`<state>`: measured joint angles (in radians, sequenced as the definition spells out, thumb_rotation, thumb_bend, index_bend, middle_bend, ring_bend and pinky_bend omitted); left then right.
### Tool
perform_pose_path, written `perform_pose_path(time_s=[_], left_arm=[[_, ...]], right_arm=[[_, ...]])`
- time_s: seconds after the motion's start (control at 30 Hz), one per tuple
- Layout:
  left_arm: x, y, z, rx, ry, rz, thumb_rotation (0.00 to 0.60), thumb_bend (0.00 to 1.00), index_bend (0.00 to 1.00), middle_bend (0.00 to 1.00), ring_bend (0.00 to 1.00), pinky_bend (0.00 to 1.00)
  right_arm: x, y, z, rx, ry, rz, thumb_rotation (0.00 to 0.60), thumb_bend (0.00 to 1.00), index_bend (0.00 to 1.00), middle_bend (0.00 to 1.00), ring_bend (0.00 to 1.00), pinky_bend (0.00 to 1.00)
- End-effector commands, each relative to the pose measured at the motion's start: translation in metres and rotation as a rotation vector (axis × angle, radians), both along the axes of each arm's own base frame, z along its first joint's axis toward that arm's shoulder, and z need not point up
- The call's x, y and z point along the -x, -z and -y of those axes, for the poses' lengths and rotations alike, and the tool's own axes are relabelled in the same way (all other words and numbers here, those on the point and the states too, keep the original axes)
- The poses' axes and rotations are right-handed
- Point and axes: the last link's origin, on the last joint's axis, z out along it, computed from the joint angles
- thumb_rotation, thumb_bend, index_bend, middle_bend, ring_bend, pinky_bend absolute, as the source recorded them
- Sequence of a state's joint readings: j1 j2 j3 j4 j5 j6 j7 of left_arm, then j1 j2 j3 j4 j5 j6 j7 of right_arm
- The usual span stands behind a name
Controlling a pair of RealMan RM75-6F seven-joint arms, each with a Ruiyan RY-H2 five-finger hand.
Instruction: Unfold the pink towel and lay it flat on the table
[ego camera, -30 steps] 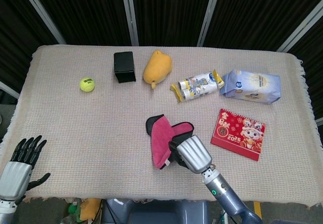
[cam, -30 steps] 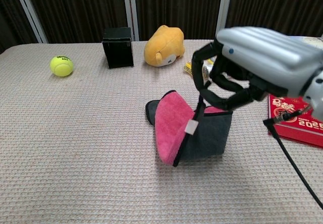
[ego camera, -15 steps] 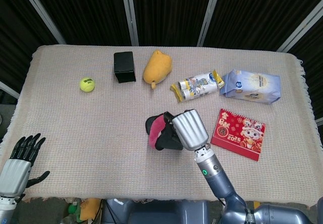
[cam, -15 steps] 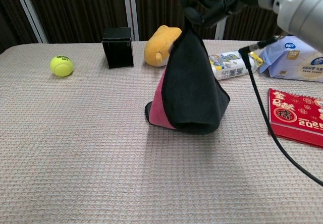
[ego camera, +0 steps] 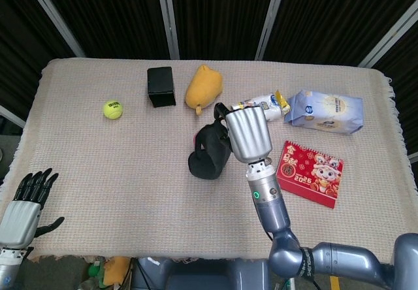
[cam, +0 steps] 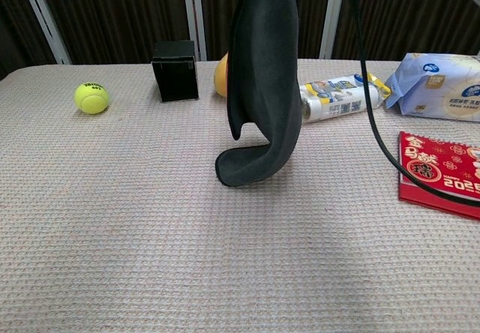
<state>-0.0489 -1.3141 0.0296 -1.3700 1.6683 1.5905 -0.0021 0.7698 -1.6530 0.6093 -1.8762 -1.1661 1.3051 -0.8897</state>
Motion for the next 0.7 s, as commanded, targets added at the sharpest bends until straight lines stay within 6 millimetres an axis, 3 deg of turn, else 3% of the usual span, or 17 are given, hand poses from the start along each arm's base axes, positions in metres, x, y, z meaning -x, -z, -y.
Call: perform_pose_path(time_s=[0.03,0.3,0.7], left_arm=[[0.0,0.001,-0.004,0.005,-0.001,-0.001,0.6,0.0,0.0,0.0,0.0,0.0],[-0.015,0.01,-0.018,0.02,0.037,0.04,0.6,0.0,0.01,0.0,0.0,0.0],[-0.086,0.04,-0.064,-0.007,0.145,0.296,0.6,0.05,0.12,0.04,0.0,0.0]], right_arm=[[-0.002,0.002,0.003,0.011,0.022,0.0,0.6,0.59,0.69,0.9,0.98,0.87],[0.002,0.006,0.008,0.017,0.057,-0.015,0.6,0.59,0.69,0.9,0.98,0.87],[0.004,0.004,0.007,0.03,0.076,-0.01,0.6,0.59,0.69,0.9,0.98,0.87]])
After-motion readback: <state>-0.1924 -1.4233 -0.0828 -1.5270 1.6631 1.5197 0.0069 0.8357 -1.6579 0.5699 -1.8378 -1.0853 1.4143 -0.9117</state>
